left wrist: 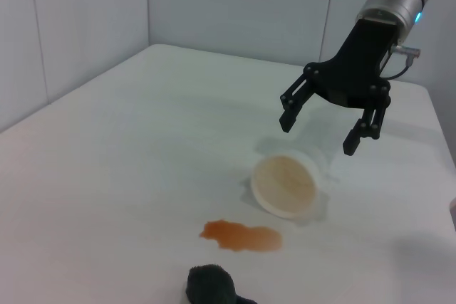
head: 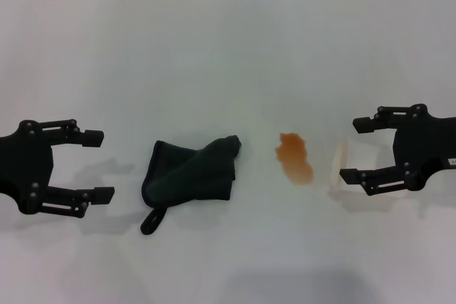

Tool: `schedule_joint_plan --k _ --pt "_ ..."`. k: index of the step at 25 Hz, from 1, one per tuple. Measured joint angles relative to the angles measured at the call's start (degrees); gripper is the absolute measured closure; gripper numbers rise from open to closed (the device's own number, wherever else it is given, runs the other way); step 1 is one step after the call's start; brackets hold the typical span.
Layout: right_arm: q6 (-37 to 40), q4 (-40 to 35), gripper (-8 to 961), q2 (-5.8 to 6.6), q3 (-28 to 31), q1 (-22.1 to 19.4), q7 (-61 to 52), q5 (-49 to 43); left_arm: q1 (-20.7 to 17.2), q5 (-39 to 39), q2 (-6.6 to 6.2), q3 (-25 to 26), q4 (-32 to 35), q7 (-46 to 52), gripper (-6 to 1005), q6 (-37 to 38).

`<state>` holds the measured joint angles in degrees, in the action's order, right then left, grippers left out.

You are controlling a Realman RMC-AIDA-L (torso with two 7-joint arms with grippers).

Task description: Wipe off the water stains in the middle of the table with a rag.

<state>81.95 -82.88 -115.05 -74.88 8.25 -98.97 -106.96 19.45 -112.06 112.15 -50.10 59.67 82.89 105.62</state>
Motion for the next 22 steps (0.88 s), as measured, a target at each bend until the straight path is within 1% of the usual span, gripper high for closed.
schedule_joint_plan --k 22 --pt "0.24 0.11 105 -0.09 -0.1 0.53 -0.02 0.08 0.32 -0.83 0.09 -0.09 0.0 -0.01 122 0.04"
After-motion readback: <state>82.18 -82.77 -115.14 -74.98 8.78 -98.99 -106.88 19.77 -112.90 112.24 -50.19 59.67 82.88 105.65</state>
